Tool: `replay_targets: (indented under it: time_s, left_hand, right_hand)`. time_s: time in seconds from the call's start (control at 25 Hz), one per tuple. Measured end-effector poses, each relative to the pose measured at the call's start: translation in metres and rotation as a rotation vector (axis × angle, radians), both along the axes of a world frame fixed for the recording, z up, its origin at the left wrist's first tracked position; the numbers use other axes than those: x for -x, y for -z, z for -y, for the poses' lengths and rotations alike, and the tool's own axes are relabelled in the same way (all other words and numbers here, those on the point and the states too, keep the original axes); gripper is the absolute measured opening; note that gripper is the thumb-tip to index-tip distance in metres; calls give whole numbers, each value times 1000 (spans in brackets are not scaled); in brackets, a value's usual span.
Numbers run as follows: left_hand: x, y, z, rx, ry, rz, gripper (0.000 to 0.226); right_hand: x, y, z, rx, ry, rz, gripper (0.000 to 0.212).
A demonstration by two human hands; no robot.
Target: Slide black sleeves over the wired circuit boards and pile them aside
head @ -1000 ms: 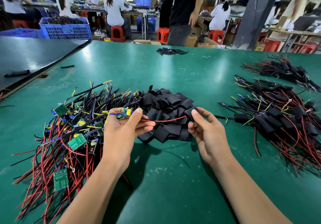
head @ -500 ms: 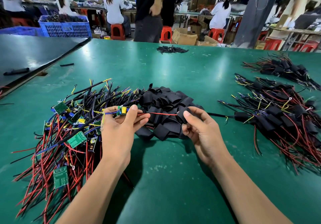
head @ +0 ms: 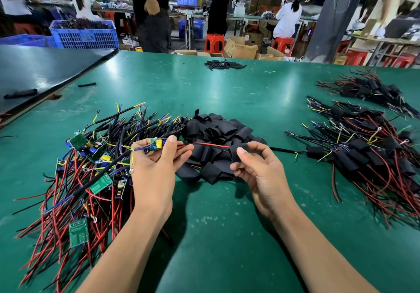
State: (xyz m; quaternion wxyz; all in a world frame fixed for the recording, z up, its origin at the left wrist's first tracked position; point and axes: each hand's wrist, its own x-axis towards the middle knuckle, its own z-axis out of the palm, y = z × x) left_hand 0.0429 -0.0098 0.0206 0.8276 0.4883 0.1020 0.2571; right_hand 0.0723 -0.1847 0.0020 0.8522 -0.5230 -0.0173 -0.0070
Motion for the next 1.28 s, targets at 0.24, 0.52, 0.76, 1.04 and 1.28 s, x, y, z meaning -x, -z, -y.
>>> replay_targets:
  time_s: [0.24,0.52,0.76,1.04,1.28]
  left_hand:
    - [2,-4,3,22,2,-3,31]
    - [8,-3,20,82,204,-112,12]
    - [11,6,33,-26,302,-228,15]
    - [10,14,32,-109,379,-225,7]
    - [6,19,30,-160,414,-244,18]
  right_hand:
    - [3,0,-5,-44,-26,14,23]
    - [3,2,-10,-71,-17,-2,24]
    - [6,-4,-9,-156,-55,-18,38]
    - [11,-2,-11,61,-63,60,27]
    - [10,0,-11,182,-39,97,16]
